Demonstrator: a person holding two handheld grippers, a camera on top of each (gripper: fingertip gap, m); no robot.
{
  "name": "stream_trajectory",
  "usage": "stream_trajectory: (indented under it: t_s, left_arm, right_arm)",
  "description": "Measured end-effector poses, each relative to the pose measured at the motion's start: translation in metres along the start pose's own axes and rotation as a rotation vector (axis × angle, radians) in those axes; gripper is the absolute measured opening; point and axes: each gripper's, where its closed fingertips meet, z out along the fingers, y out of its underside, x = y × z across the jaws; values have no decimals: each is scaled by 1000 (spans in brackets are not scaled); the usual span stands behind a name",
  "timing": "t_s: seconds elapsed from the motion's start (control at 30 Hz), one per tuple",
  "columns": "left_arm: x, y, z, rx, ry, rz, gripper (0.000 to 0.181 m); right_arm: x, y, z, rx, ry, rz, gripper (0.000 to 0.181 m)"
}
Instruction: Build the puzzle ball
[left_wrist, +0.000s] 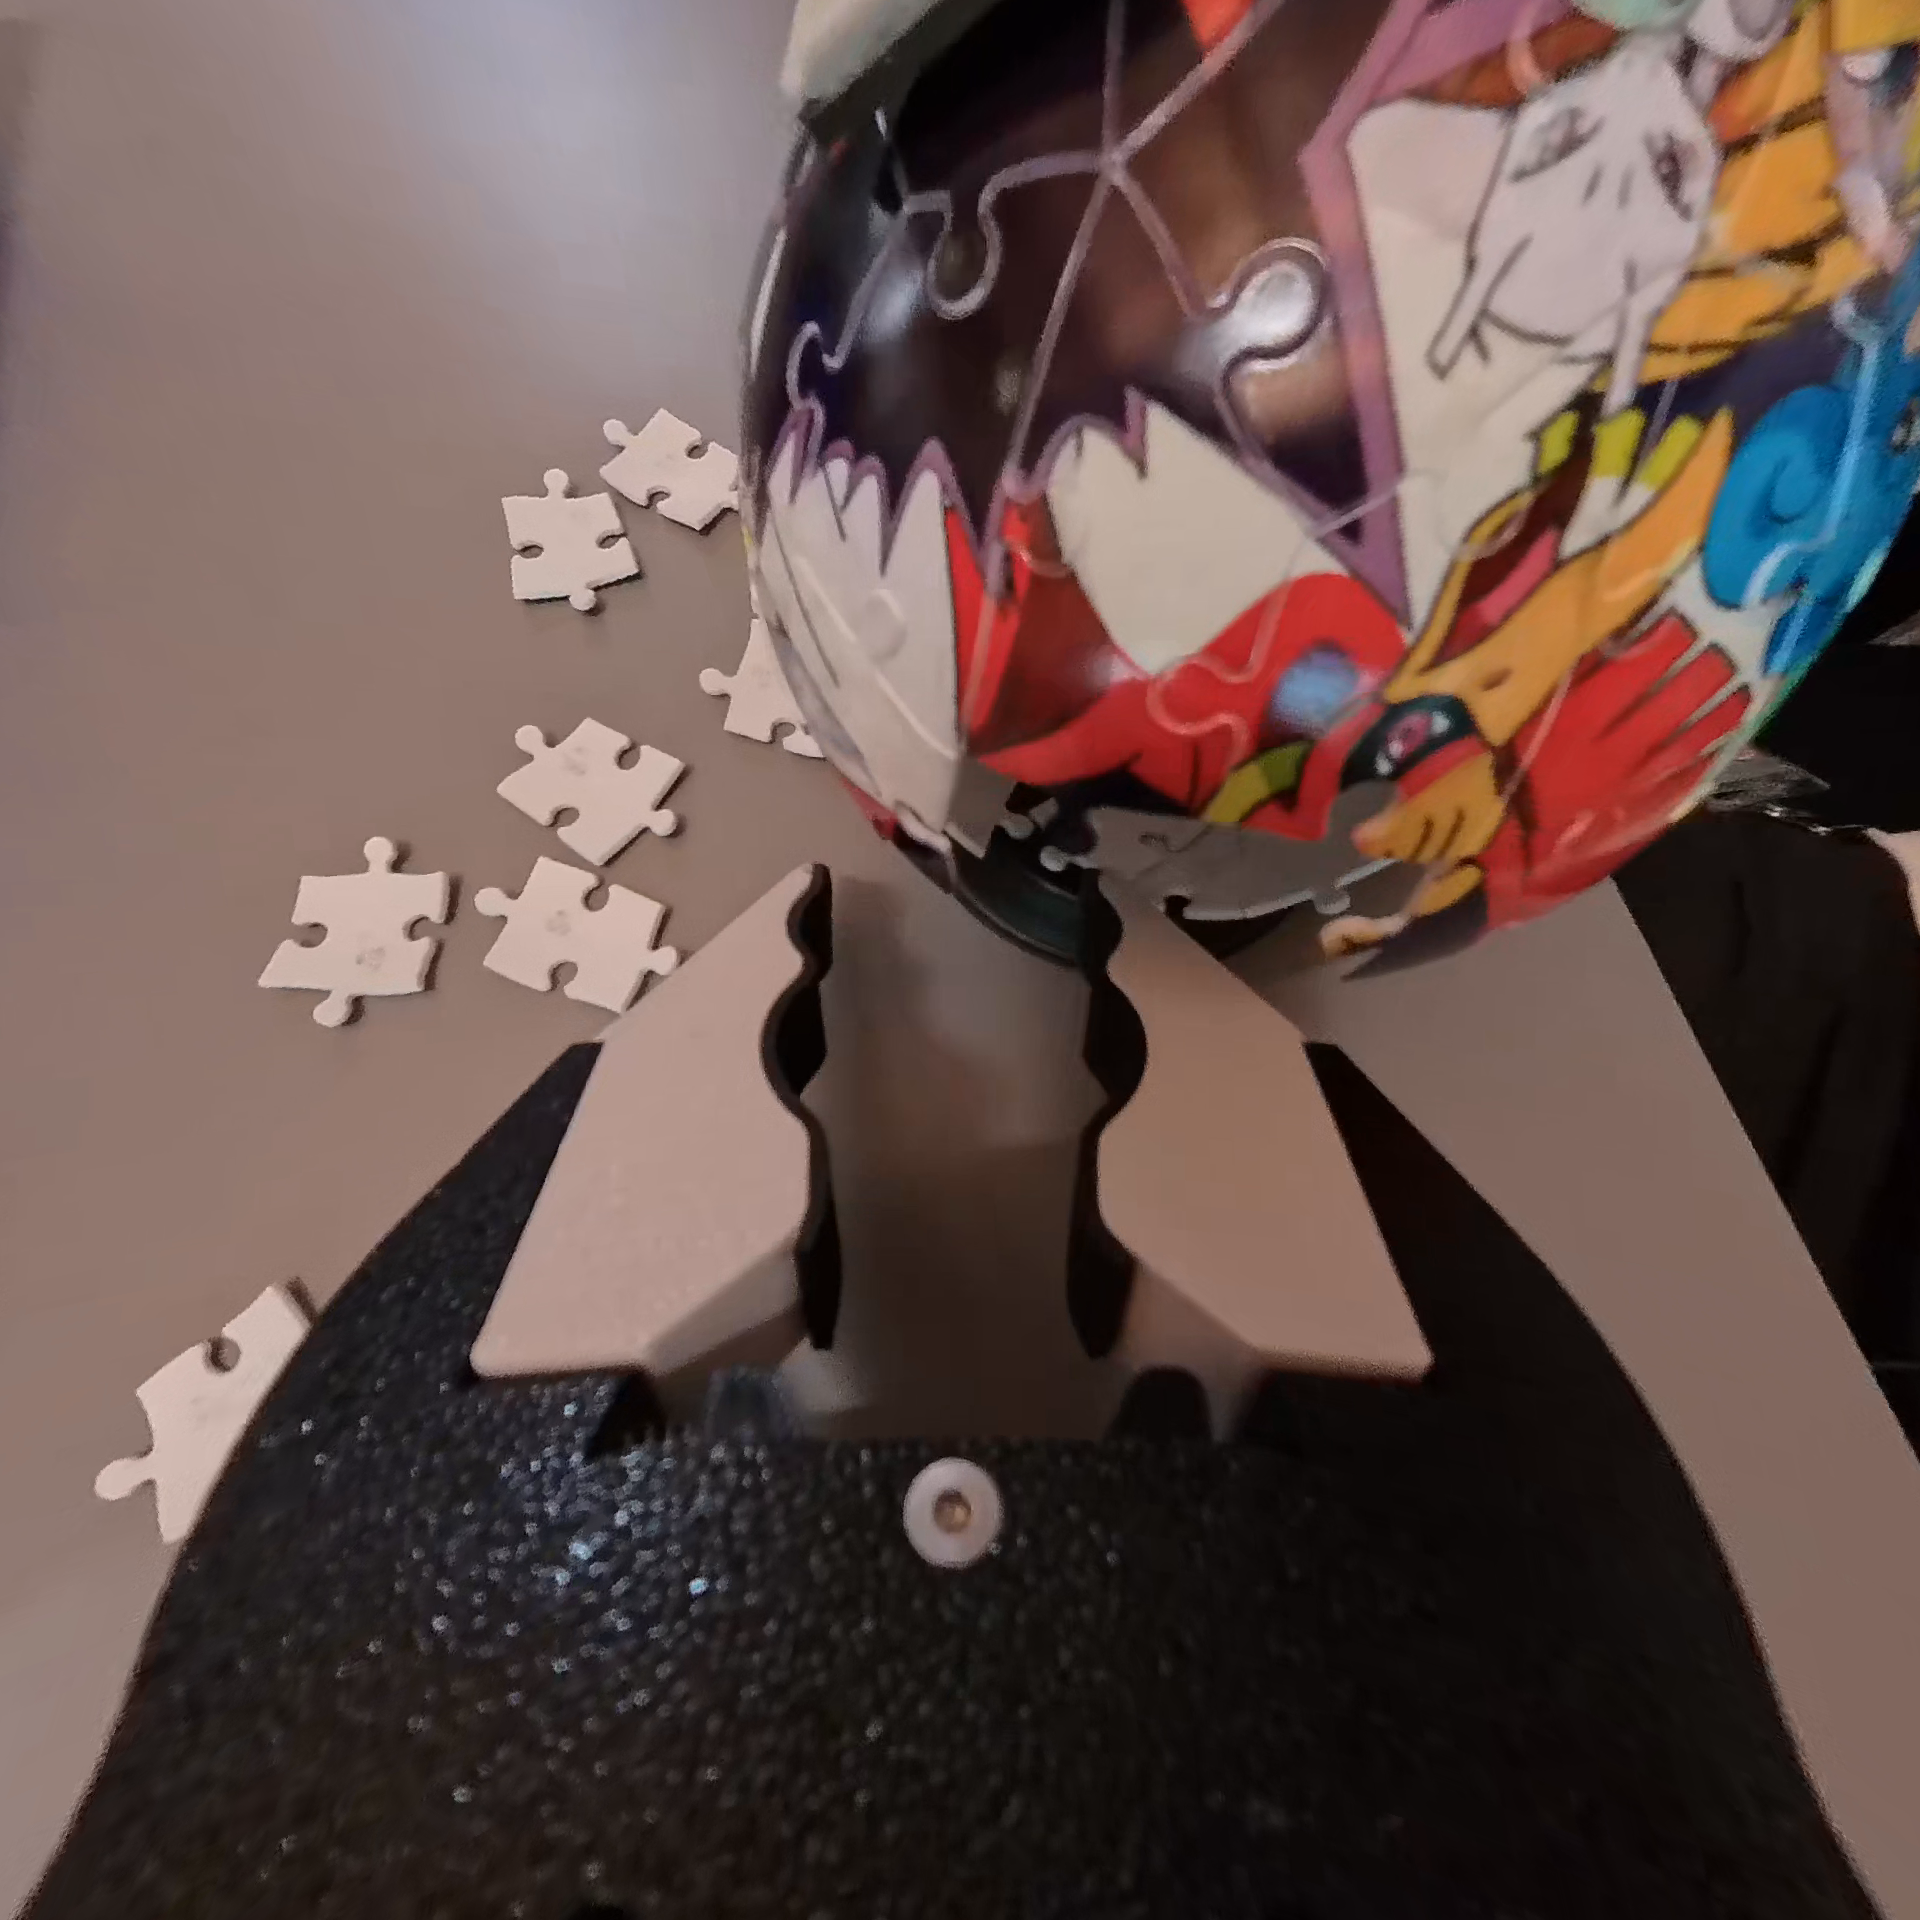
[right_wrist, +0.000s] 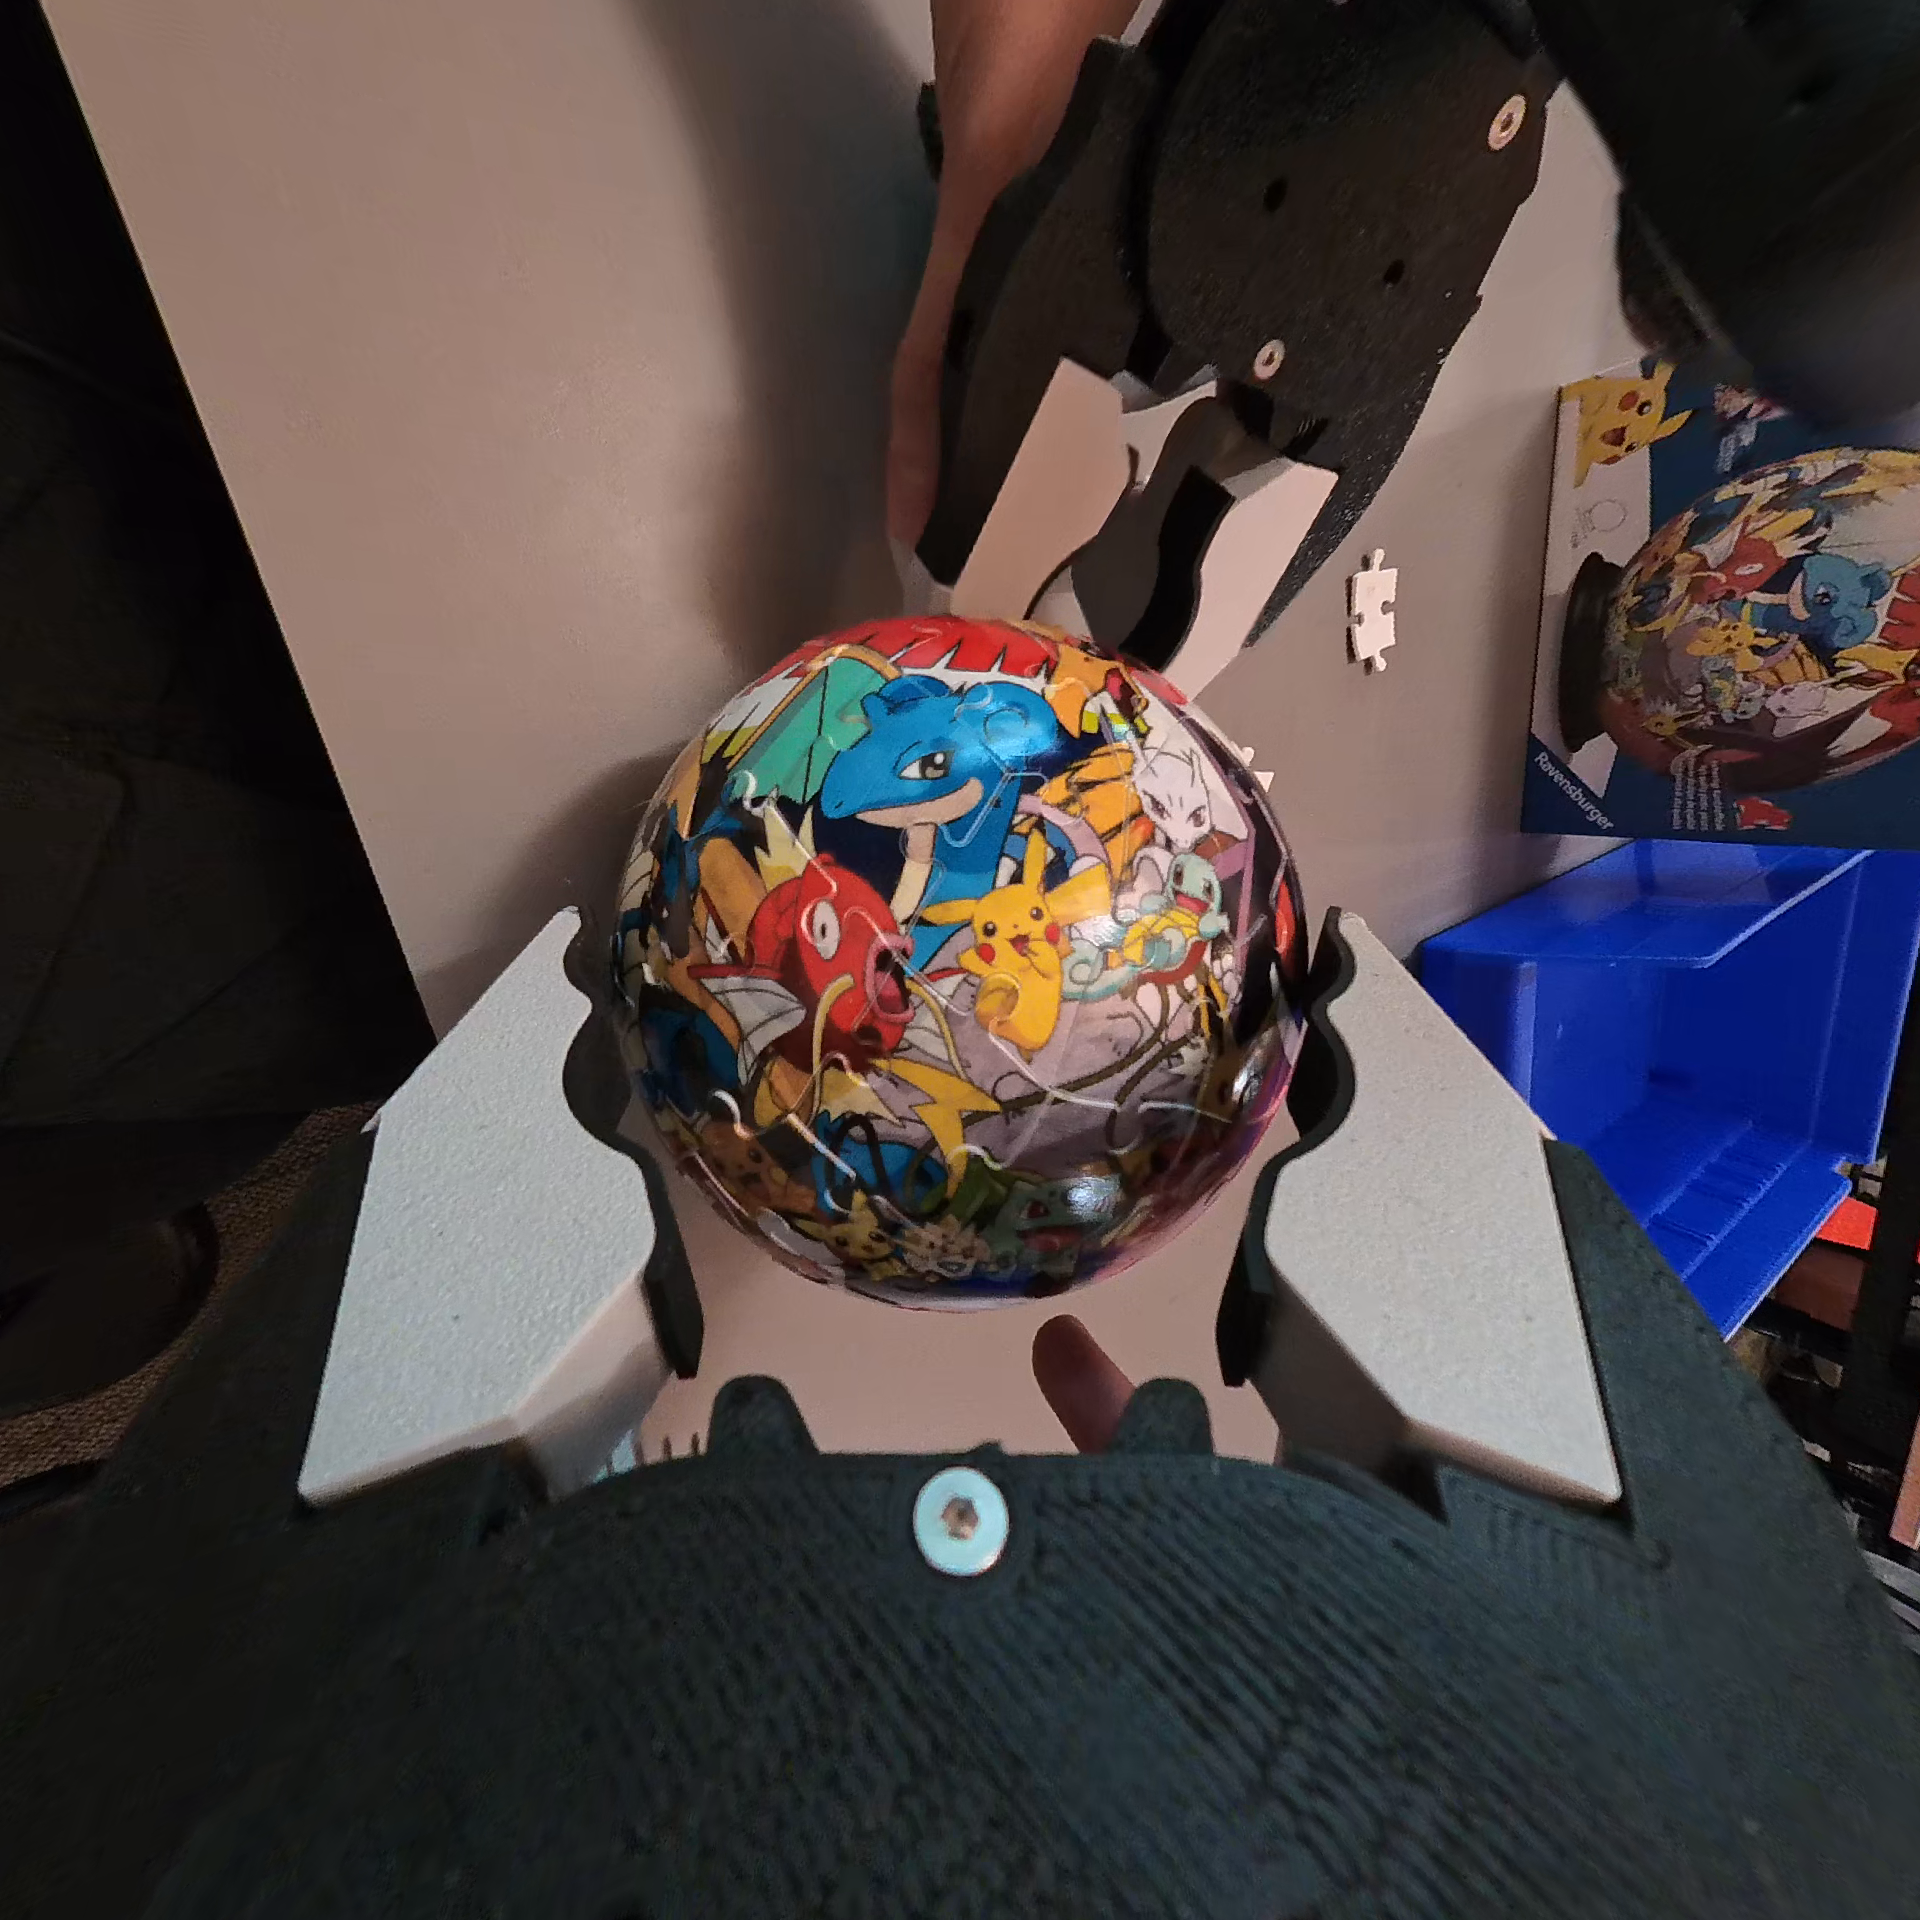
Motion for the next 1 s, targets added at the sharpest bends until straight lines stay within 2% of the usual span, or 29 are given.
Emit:
stream_trajectory:
  t_s: [0.13,0.3,0.57,0.67,0.93,1.0]
  left_arm:
    - [5,-6,-1,31,30,-20,50]
    - [8,-7,3,36,42,-26,40]
    - [-2,-2,11,-3,-20,-72,61]
    - [-6,-1,8,2,-30,-84,62]
    - [-19,11,-7,-20,-40,-104,60]
    - [-14,7,-12,7,5,-111,46]
  right_arm:
    - [0,0,0,0,0,1,130]
    - [0,0,0,3,2,4,130]
    - [1,2,0,-5,3,10,130]
    - [1,1,0,-1,4,13,130]
    - [1,1,0,2,2,14,130]
    - [1,1,0,2,0,14,130]
